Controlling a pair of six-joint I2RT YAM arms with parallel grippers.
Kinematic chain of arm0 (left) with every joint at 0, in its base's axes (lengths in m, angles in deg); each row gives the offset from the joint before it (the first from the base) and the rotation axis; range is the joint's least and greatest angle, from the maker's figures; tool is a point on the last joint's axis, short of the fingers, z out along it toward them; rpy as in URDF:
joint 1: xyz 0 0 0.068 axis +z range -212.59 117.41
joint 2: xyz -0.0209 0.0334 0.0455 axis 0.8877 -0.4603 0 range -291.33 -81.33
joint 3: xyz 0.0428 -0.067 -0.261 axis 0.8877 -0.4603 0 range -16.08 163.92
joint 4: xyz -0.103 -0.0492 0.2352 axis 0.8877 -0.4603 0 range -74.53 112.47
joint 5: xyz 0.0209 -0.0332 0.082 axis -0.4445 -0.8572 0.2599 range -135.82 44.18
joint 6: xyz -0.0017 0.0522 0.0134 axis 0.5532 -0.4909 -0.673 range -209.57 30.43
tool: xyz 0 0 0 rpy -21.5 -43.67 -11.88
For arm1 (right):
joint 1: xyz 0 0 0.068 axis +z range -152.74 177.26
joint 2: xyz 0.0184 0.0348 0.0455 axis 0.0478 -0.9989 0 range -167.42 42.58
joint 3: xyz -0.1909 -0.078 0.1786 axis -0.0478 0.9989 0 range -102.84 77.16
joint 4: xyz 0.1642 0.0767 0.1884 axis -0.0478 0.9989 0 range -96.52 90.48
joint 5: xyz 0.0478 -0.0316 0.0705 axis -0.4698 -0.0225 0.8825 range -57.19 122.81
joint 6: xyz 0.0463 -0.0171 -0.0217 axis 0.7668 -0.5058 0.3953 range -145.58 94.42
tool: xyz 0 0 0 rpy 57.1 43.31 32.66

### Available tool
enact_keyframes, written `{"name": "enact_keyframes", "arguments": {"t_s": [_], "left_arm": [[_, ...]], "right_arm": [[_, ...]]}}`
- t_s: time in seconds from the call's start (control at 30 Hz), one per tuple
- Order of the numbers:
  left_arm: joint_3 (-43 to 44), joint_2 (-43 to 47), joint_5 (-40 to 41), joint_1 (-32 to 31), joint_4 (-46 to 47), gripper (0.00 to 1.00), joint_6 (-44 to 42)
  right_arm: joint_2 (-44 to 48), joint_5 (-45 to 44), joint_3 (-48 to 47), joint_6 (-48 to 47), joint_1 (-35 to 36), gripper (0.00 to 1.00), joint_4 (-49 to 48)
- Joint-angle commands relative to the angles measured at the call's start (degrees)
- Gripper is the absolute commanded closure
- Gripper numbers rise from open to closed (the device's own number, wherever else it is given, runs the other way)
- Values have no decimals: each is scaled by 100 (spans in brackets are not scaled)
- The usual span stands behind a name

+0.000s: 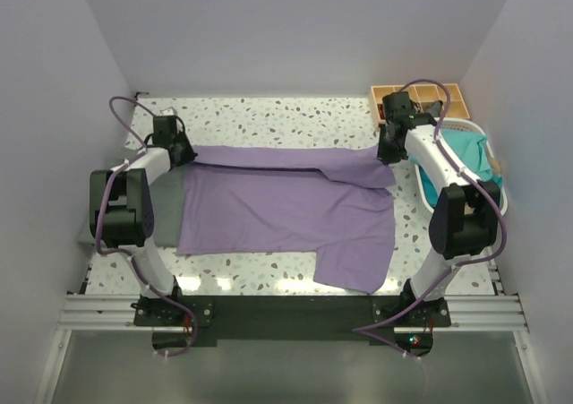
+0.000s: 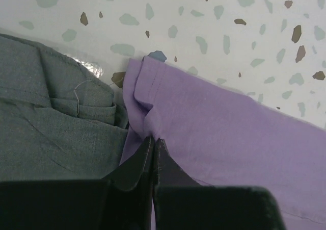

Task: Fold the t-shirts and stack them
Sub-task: Fold the tshirt

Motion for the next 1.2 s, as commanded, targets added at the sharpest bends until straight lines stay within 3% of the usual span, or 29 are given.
{"name": "enact_keyframes", "arguments": {"t_s": [0.0, 0.1, 0.17, 0.2, 0.23, 0.3, 0.33, 0.37, 0.47, 0.63, 0.9, 1.17], "left_arm": [[192, -212, 196, -91, 16, 100, -129], [209, -317, 275, -170, -54, 92, -138], [218, -353, 328, -188, -46, 74, -129], [209, -370, 354, -197, -28, 69, -111], [235, -362, 424, -197, -28, 55, -94], [201, -196, 600, -206, 15, 40, -59], [166, -134, 636, -214, 68, 36, -58], [165, -64, 697, -206, 86, 23, -58], [279, 191, 681, -206, 112, 21, -58], [402, 254, -303, -311, 699, 20, 91], [1027, -484, -770, -1101, 894, 20, 187], [1177, -1170, -1069, -1216, 877, 20, 223]], "right_arm": [[45, -262, 262, 78, 3, 100, 103], [-96, -420, 281, 78, 12, 100, 58], [-262, -517, 245, 104, 12, 82, 76], [-298, -526, 193, 104, 21, 63, 93], [-324, -605, 175, 113, 21, 55, 93], [-281, -754, 87, 113, 30, 35, 111], [-220, -842, 78, 122, 21, 32, 94], [-71, -921, 52, 104, 30, 31, 76], [237, -730, 60, 69, 21, 29, -142], [46, 17, -35, 25, 30, 29, -442], [-640, 984, -282, 113, 30, 30, -1004], [-1378, 1205, -519, 262, 30, 30, -997]]}}
